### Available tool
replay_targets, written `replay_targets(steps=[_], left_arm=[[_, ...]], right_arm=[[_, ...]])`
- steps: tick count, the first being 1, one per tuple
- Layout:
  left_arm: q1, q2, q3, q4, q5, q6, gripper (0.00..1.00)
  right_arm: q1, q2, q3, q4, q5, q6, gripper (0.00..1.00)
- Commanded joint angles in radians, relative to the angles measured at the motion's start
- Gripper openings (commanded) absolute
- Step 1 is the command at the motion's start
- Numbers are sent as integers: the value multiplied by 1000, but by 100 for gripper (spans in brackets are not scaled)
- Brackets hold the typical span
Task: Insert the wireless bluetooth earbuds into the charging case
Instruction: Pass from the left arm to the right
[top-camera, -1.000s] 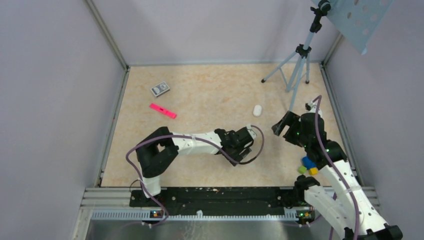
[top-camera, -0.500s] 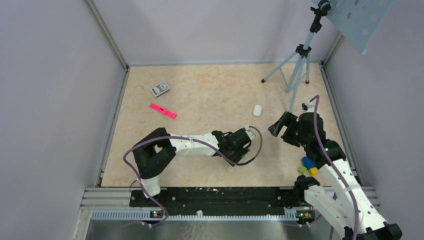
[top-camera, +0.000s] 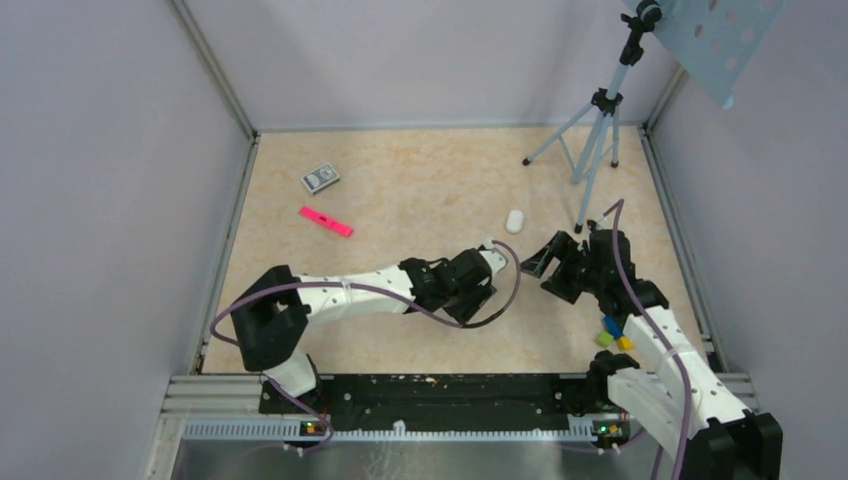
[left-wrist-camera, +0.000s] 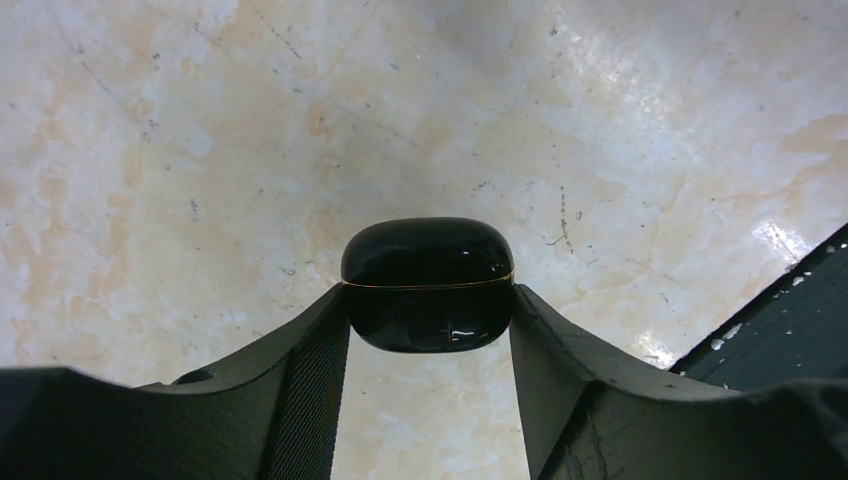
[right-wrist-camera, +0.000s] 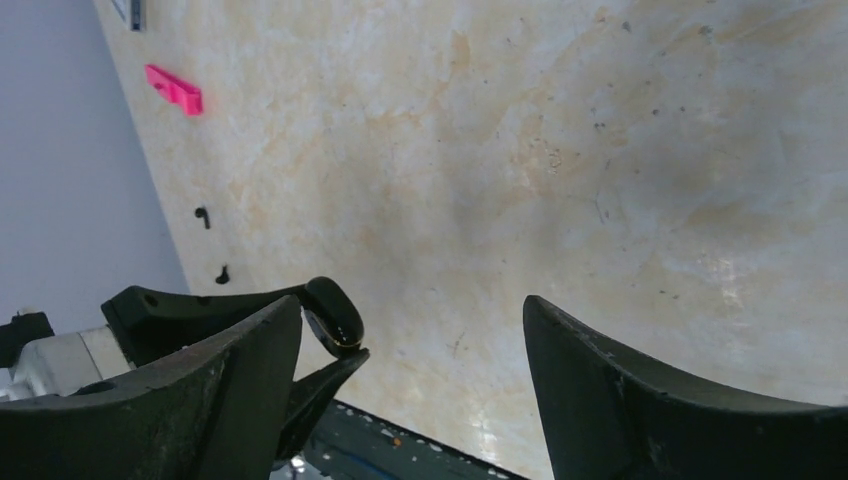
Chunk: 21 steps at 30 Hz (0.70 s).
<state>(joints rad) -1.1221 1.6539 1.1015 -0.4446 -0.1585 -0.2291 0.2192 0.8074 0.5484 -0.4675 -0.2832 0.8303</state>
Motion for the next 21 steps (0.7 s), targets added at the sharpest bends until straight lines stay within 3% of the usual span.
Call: replay_targets(steps=[1, 9, 21], left_arm=[[0, -77, 1, 29, -13, 35, 62], [18, -157, 64, 8, 109, 84, 62], [27, -141, 178, -15, 242, 135, 62]], right_arm=[[-13, 9, -27, 153, -94, 93, 79], [-13, 122, -73, 440, -367, 146, 72], [8, 170, -73, 487, -569, 84, 71]])
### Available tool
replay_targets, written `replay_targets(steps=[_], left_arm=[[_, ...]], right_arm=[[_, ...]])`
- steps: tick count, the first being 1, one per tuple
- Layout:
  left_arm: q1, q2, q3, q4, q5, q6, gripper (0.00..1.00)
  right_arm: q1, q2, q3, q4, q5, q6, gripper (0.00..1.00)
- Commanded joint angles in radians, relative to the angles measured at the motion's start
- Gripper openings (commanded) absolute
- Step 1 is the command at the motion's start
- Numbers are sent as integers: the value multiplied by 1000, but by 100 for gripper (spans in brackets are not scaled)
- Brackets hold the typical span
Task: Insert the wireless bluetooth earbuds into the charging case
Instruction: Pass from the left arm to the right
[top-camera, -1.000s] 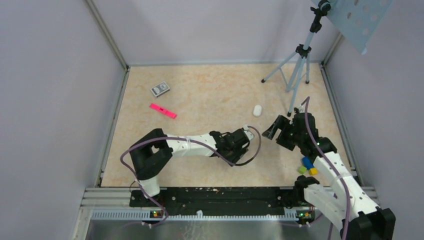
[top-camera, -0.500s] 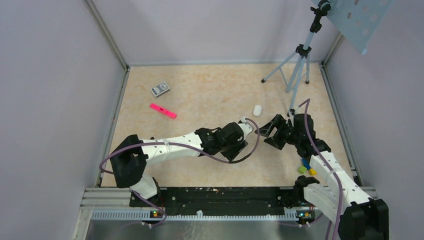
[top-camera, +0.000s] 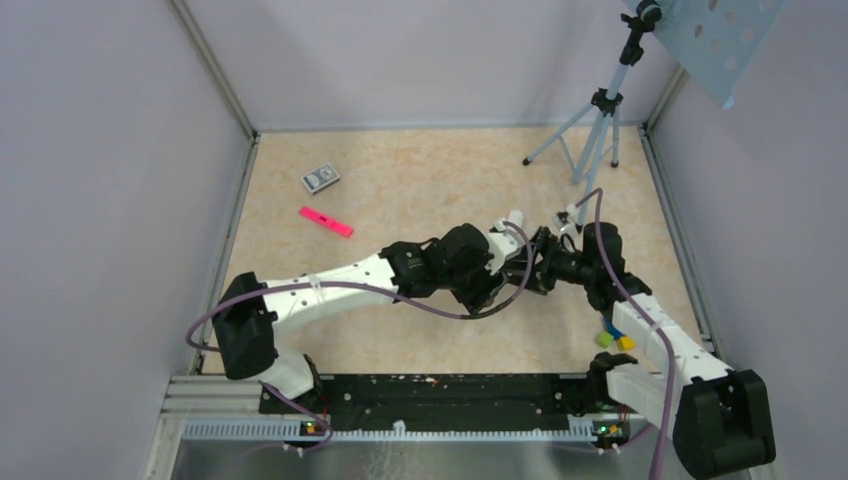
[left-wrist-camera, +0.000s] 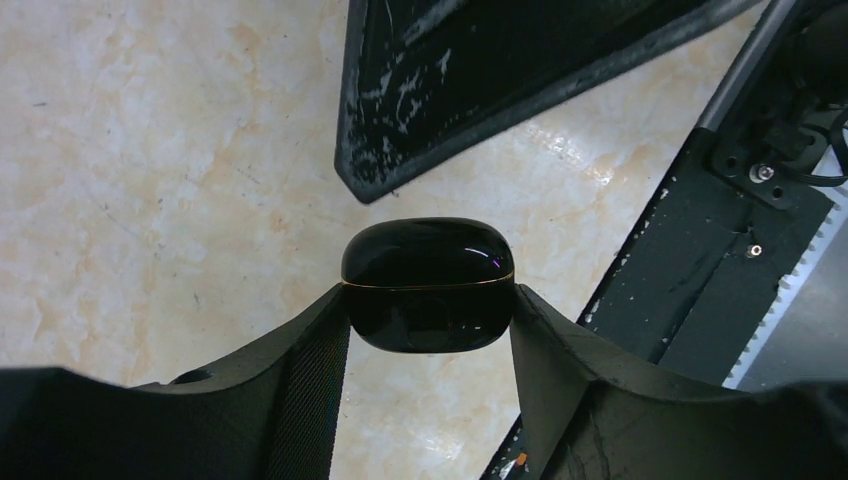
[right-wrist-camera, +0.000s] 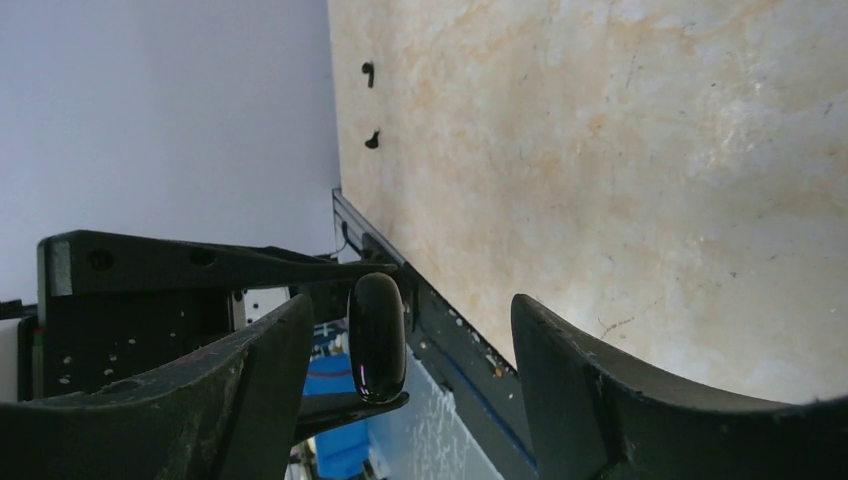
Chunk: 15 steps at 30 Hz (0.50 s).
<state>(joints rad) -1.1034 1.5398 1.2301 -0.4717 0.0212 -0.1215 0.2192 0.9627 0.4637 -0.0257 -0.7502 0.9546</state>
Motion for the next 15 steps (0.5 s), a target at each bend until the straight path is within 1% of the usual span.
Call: replay_targets(steps=[1, 7, 11, 13, 15], left_arm=[[7, -26, 53, 13, 63, 31, 62], [8, -20, 74, -3, 76, 47, 62], [7, -17, 82, -11, 94, 49, 63], [8, -20, 80, -12, 93, 49, 63], [8, -23, 80, -12, 91, 53, 65]], right_arm=[[14, 18, 8, 48, -117, -44, 71], [59, 38, 1, 98, -191, -52, 67], [105, 55, -28, 245, -236, 32, 66], [114, 66, -31, 269, -243, 43, 61], [115, 77, -32, 275, -248, 45, 59]])
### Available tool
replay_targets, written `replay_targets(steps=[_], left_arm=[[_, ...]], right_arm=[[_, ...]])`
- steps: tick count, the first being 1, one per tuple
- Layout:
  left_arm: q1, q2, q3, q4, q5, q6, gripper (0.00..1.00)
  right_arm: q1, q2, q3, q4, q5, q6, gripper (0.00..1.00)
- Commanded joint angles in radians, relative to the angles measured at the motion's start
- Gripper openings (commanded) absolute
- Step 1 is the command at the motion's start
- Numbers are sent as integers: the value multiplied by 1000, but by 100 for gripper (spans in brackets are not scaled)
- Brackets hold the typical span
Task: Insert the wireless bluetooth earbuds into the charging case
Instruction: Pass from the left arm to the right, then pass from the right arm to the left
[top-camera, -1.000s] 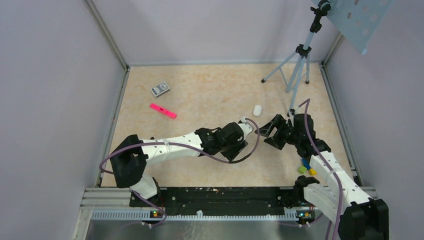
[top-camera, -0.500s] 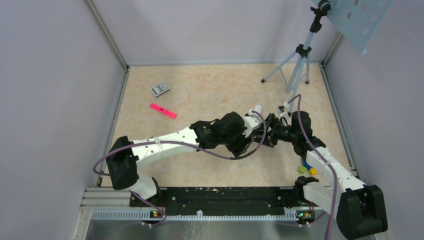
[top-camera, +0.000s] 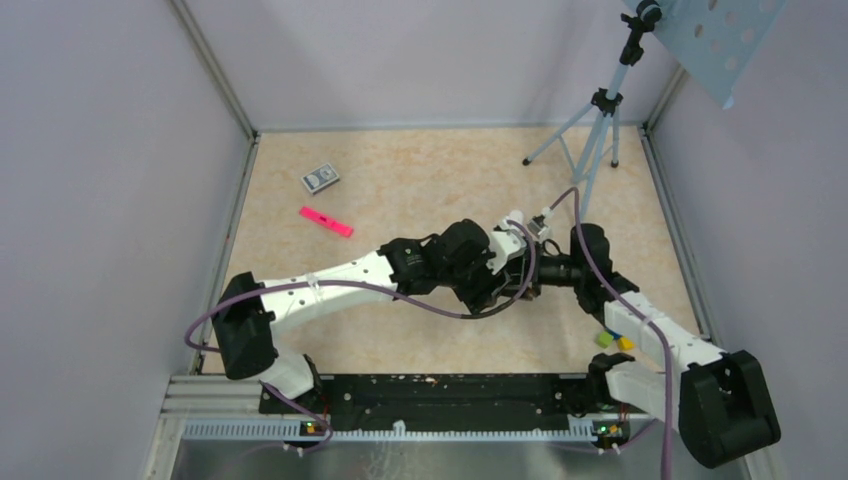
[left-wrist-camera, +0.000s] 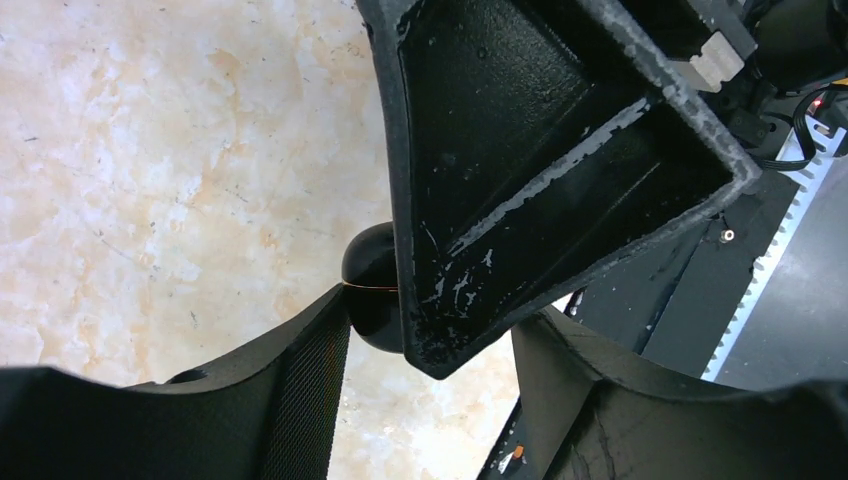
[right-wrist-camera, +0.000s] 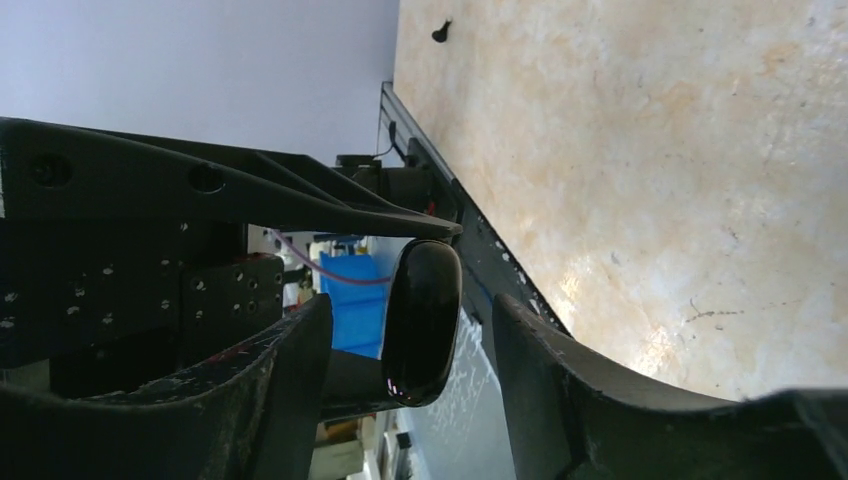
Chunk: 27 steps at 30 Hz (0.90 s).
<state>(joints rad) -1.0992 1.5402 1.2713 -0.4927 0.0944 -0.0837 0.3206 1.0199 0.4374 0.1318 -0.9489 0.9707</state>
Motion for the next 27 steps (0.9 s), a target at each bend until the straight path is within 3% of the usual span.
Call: replay_targets(steps=[1, 6, 8, 10, 16, 20, 23, 27], left_arm=[[4, -21, 40, 8, 22, 22, 65], [4, -20, 45, -12, 23, 42, 66], [4, -23, 47, -18, 13, 45, 68], [5, -30, 45, -18, 5, 44, 73], [13, -40, 78, -40, -14, 13, 96], [45, -75, 104, -74, 21, -25, 99], [117, -128, 88, -78, 141, -74, 99], [324, -230, -55, 36, 393, -183, 99]], right_arm=[[15, 25, -7, 127, -56, 33, 56], [15, 34, -4, 147, -63, 45, 25], [15, 30, -8, 160, -62, 55, 9], [15, 28, -11, 172, -64, 61, 0], [15, 26, -8, 163, -17, 66, 0], [15, 24, -2, 117, 70, 46, 0], [12, 27, 5, 102, 137, 36, 0], [-17, 21, 11, 124, 180, 37, 0]])
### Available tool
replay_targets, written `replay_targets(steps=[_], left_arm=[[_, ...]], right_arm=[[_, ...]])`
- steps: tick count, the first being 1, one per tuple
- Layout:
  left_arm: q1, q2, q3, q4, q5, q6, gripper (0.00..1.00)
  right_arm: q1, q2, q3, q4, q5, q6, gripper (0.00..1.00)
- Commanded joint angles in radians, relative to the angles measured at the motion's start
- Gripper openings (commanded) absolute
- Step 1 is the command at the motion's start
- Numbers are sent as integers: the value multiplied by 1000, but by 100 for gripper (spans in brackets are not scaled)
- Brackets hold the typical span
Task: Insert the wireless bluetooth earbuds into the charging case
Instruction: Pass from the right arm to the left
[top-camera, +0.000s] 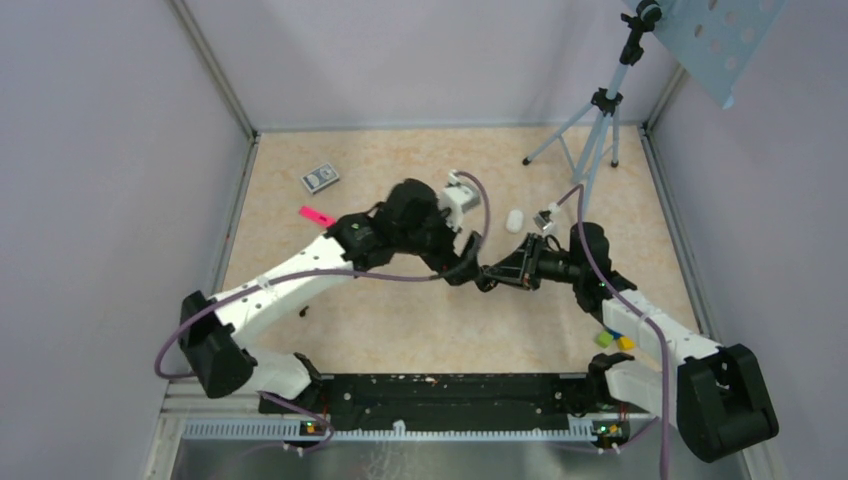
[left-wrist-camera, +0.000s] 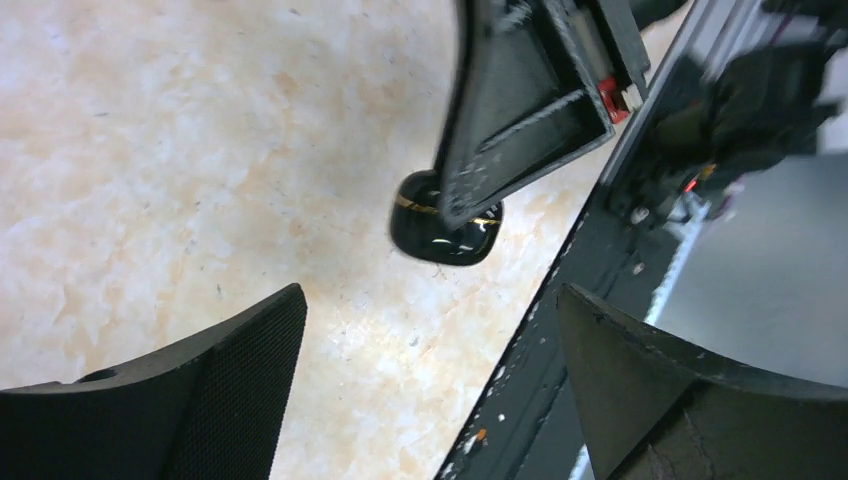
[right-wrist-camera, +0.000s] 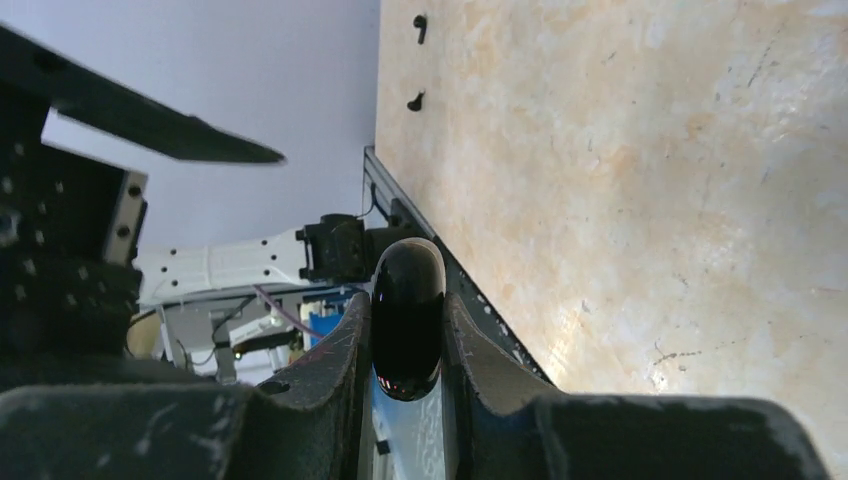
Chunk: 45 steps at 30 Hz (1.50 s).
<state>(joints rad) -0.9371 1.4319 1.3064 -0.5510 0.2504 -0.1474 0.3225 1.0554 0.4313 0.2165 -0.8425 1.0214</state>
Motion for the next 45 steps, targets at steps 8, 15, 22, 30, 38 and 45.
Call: replay_targets(steps=[8, 15, 22, 30, 38, 45], left_arm=[[326, -343, -508, 689, 314, -590, 99], [324, -205, -567, 1049, 486, -885, 99], [323, -65, -647, 1513, 579, -1132, 94], [320, -18, -639, 1525, 579, -1141, 87], [314, 63, -590, 1637, 593, -1199, 86], [291, 125, -546, 1681, 588, -1227, 79]], right_arm=[[-31, -66, 12, 128, 159, 30, 0], [-10, -112, -96, 425, 235, 185, 0], [6, -141, -129, 576, 280, 262, 0], [8, -135, -137, 661, 258, 325, 0], [21, -110, -135, 704, 258, 345, 0], [27, -114, -131, 697, 259, 344, 0]])
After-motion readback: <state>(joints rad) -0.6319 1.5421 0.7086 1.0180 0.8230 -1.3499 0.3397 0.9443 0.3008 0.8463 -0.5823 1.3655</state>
